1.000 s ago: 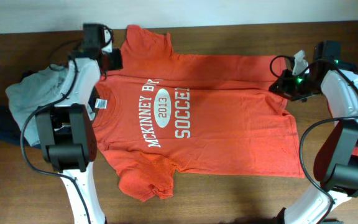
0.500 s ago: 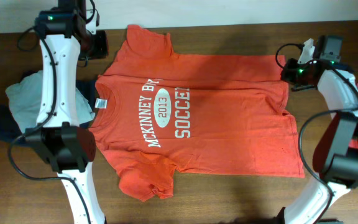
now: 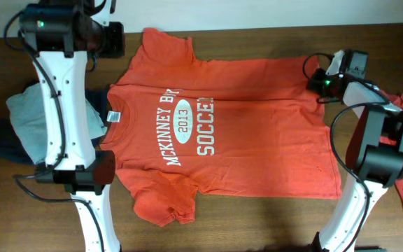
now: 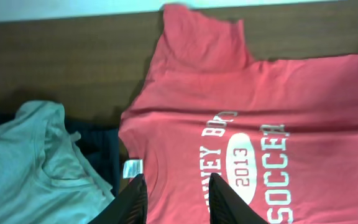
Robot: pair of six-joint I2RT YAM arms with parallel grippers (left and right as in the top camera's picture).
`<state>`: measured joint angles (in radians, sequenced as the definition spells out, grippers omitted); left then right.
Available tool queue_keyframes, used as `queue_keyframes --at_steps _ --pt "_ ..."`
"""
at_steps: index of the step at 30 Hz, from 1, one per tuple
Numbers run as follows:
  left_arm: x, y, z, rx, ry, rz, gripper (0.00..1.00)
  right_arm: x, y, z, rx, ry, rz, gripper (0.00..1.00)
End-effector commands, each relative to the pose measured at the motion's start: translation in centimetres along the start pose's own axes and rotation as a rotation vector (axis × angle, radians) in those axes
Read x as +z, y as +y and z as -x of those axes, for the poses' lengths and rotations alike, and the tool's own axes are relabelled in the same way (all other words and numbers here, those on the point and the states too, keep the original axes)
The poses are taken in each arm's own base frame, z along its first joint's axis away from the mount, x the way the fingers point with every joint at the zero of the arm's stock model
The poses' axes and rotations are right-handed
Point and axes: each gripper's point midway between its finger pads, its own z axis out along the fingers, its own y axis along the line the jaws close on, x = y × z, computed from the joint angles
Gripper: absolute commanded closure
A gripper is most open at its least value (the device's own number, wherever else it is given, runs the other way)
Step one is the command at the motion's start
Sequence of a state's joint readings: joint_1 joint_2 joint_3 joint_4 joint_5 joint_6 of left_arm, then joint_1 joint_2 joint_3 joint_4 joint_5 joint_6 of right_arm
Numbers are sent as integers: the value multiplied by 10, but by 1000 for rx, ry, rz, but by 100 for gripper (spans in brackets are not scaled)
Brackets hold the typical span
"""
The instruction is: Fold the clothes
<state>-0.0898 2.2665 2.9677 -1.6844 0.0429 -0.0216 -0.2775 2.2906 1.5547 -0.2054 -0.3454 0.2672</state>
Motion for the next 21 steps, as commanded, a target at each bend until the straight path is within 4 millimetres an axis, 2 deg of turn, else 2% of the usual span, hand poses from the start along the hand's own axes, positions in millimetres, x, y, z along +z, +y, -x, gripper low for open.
queue_keyframes --at_steps 1,3,6,9,10,11,12,13,14,15,16,21 --pt "-54 -19 7 43 -116 -40 63 43 -44 -45 72 83 -116 96" --pt "-75 -24 8 53 -159 -47 61 46 -43 -33 61 49 -111 96" --pt "-108 -28 7 63 -224 -55 58 41 -33 -5 43 -3 -95 96" --pt "-132 -29 4 65 -271 -56 56 28 -27 25 34 -28 -94 96" --pt "-145 -29 2 66 -290 -57 56 15 -22 43 42 -31 -85 96" --pt "-150 -29 0 66 -297 -57 56 7 -18 53 35 -28 -70 89" --pt "-156 -28 -2 65 -304 -51 56 -6 -11 63 13 -21 -38 72" --pt "-161 -25 -4 63 -310 -34 56 -18 -3 73 -6 -16 -4 60" --pt "-167 -19 -7 58 -316 -1 56 -31 4 81 -19 -13 27 54" --pt "-173 -12 -11 52 -320 36 56 -47 11 90 -30 -11 56 50" --pt "-186 1 -20 40 -323 109 56 -83 24 105 -40 -9 97 47" --pt "-220 28 -58 9 -311 253 55 -183 55 126 -68 -17 154 46"
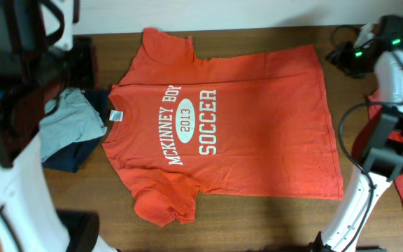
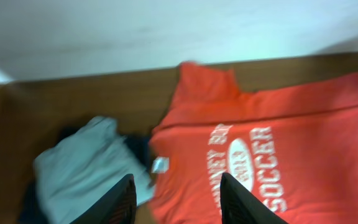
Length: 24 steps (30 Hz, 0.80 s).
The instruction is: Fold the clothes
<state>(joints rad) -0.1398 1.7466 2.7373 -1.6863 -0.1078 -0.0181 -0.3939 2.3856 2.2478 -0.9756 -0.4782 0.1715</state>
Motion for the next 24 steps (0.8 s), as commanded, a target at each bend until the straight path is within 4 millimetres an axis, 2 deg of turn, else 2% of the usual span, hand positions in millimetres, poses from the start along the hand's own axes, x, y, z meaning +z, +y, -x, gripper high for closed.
queue_keyframes --at_steps 1,3,5,7,9,11,13,14,15,19,20,22,24 --pt "-39 35 -23 -13 -9 169 51 -114 62 29 -166 -150 97 46" --pt "-48 40 -40 -45 16 182 50 -156 82 21 -209 -170 92 45" --pt "-48 36 -59 -62 60 160 50 -194 99 12 -224 -200 88 42" --pt "-39 27 -80 -54 132 112 49 -232 119 -6 -240 -223 92 41" --pt "-19 9 -112 -48 259 21 49 -268 136 -32 -244 -229 93 40" --pt "2 -8 -143 -51 395 -59 49 -293 145 -58 -215 -215 85 37" --pt "23 -22 -176 -62 530 -122 49 -311 148 -85 -151 -184 69 36" --pt "42 -30 -204 -71 628 -153 49 -320 149 -104 -127 -157 58 36" --pt "56 -35 -225 -83 694 -171 50 -326 150 -109 -138 -166 51 37" --pt "91 -50 -291 -113 846 -228 50 -340 155 -132 -148 -183 16 34" --pt "105 -59 -327 -156 915 -259 50 -348 162 -146 -150 -188 24 34" --pt "113 -69 -358 -209 968 -291 49 -356 171 -162 -174 -195 37 33" --pt "117 -75 -383 -252 1009 -305 50 -363 179 -180 -185 -197 53 28"
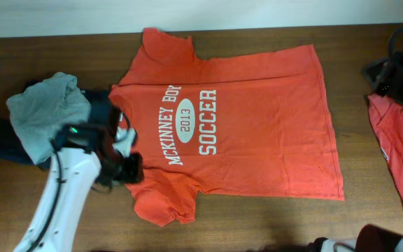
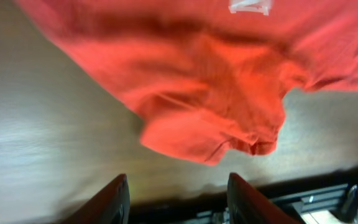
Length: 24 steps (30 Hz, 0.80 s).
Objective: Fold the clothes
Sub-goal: 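Lower both grippers to the bottom hem corners of the shirt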
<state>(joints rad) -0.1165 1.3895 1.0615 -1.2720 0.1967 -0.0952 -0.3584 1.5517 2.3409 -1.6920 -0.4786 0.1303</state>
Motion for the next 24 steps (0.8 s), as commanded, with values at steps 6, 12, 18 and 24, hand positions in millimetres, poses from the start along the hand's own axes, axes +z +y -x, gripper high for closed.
queue_keyframes --at_steps 6,12,18,24 --pt "69 -6 -55 -181 160 -125 51 -25 -31 -70 108 -1 -300 11" --pt "81 10 -61 -320 160 -32 50 39 -66 -116 169 239 -346 11" --pt "102 14 -52 -450 93 -42 48 86 -51 -127 169 302 -153 13" --pt "114 17 -50 -480 60 -43 55 89 -48 -116 135 253 -127 12"
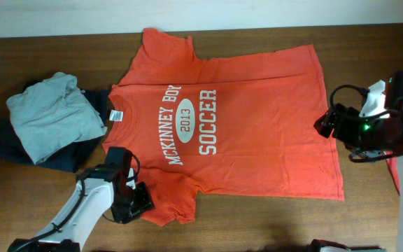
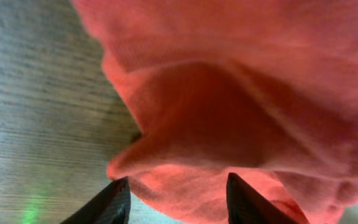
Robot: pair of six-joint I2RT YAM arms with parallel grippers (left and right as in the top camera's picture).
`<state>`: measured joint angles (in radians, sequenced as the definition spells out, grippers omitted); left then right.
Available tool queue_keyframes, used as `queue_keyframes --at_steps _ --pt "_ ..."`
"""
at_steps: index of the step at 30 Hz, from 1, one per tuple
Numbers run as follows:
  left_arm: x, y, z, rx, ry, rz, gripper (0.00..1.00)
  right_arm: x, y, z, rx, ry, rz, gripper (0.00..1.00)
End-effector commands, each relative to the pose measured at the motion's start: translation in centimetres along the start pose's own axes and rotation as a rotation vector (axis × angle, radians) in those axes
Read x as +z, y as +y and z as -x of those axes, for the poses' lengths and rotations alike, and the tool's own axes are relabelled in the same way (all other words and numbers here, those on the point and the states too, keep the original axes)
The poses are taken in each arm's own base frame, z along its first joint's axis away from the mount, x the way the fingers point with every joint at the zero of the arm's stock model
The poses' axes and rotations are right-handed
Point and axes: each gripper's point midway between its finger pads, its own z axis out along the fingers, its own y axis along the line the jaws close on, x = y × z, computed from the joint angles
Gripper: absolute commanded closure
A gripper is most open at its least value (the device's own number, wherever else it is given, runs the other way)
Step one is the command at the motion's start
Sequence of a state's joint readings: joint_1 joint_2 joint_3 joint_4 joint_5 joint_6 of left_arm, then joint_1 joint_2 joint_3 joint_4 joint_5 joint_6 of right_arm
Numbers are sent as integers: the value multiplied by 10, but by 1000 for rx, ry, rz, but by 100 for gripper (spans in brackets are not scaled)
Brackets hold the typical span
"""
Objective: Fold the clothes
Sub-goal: 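Lower both grippers to the bottom hem corners of the shirt, then grasp the bottom hem corners with both grippers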
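Observation:
An orange T-shirt (image 1: 257,126) with white "SOCCER 2013" print lies spread flat on the wooden table (image 1: 257,224), collar to the left. Its near sleeve (image 1: 170,203) is crumpled. My left gripper (image 1: 140,201) sits low at that sleeve. In the left wrist view the gripper (image 2: 179,208) is open, with the sleeve's bunched edge (image 2: 216,137) between its dark fingers (image 2: 110,202). My right gripper (image 1: 325,124) hovers at the shirt's right hem, about midway along it; its jaws are too small to read.
A folded grey garment (image 1: 51,112) rests on a dark one (image 1: 9,143) at the table's left, just beyond the left arm. The white right arm covers the table's right edge. A pale wall (image 1: 257,10) runs along the back.
My left gripper has moved from beside the shirt's near shoulder down to the crumpled near sleeve. The right gripper, then off at the far right edge, is now at the shirt's hem.
First the left arm stretched over the table's left side and the right gripper was at the hem's far corner. Then both arms were drawn back from the flat shirt. After that the left gripper was low beside the shoulder; now both grippers are at the shirt's edges.

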<state>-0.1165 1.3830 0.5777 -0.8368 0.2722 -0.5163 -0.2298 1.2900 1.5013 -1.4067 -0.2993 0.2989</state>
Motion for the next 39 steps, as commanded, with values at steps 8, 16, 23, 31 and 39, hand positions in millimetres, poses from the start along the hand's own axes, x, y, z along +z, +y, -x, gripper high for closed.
queue_keyframes --at_steps 8,16,23,31,39 --pt "-8 -4 -6 -52 26 -13 99 -8 1 3 -40 -47 -11 11" --pt "-112 -16 26 62 -166 108 99 33 -30 -8 32 82 -134 10" --pt "-123 -17 32 77 -214 112 99 88 -61 -49 130 262 -197 9" --pt "-125 -11 35 74 -232 147 99 113 -81 -88 181 369 -235 9" --pt "-126 -7 38 79 -245 172 99 130 -93 -110 291 404 -272 4"
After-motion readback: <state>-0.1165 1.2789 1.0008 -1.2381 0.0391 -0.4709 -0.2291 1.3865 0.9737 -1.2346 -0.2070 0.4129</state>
